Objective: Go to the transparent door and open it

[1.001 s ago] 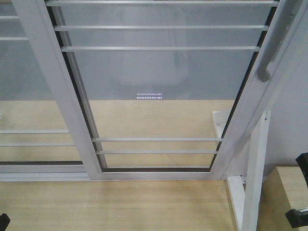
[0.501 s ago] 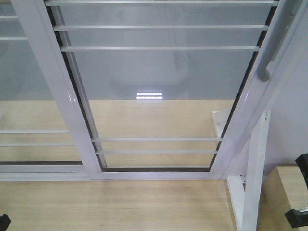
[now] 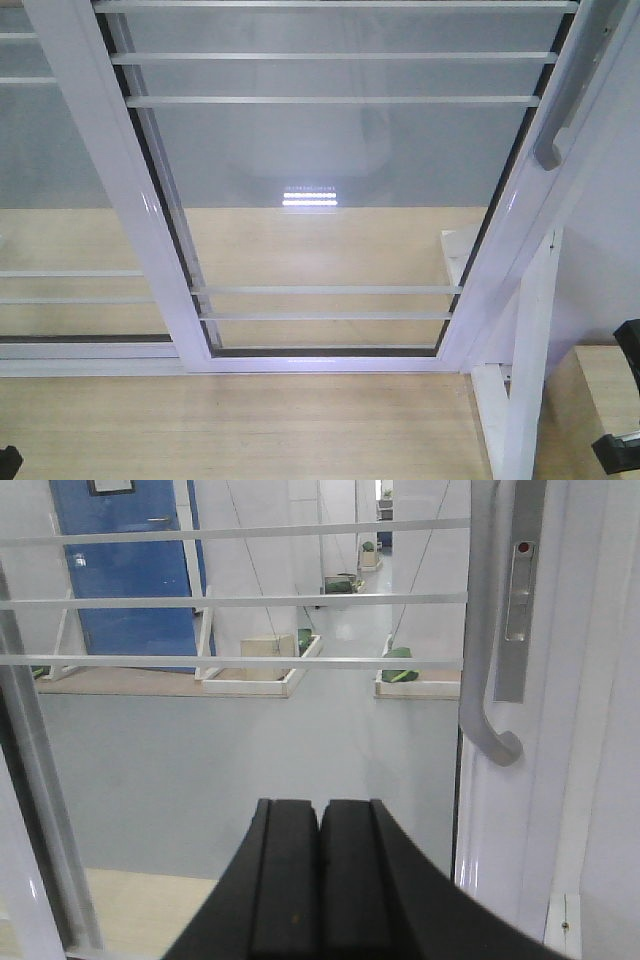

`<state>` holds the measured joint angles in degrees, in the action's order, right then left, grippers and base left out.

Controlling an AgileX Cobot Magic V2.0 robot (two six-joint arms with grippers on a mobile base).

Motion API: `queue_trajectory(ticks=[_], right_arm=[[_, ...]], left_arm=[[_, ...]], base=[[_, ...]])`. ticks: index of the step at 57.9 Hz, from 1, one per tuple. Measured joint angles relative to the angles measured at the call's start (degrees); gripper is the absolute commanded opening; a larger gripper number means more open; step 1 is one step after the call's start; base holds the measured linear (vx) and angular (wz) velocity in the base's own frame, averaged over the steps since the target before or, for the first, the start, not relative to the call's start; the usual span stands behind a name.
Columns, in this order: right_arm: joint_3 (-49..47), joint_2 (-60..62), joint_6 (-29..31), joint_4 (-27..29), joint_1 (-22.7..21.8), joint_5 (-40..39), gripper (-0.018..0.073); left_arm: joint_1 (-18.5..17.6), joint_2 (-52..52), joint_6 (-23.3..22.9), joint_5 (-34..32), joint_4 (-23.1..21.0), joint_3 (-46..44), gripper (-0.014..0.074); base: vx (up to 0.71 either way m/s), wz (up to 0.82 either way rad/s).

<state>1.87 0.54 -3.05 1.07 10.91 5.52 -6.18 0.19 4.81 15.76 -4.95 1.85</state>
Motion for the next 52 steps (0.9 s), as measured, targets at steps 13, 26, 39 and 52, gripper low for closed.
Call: queue_trajectory(ticks=[13,26,39,52], right_arm=[[0.0,0.0,0.0,-0.2,0.0,-0.3,-0.0003],[0.0,0.0,-0.1,0.6,0.0,-5.5,-0.0003],[0.0,0.0,-0.2,2.7,0.0,-7.7,-0.0002],[0.0,0.0,-0.2,2.9,0.0,-7.8,0.0045]], left_arm=[[0.0,0.0,-1.3,-5.6,-0.2,0.0,0.0003],[0.0,0.0,-4.2,-16.8,-3.7,0.0,0.0003],[0.0,0.0,-4.3,-20.1,-3.9,0.0,0.0003],[0.0,0.0,-4.3,-21.1,-3.9,0.0,0.0039]], base=[[0.0,0.0],[0.0,0.0],[0.0,0.0],[0.0,0.0]])
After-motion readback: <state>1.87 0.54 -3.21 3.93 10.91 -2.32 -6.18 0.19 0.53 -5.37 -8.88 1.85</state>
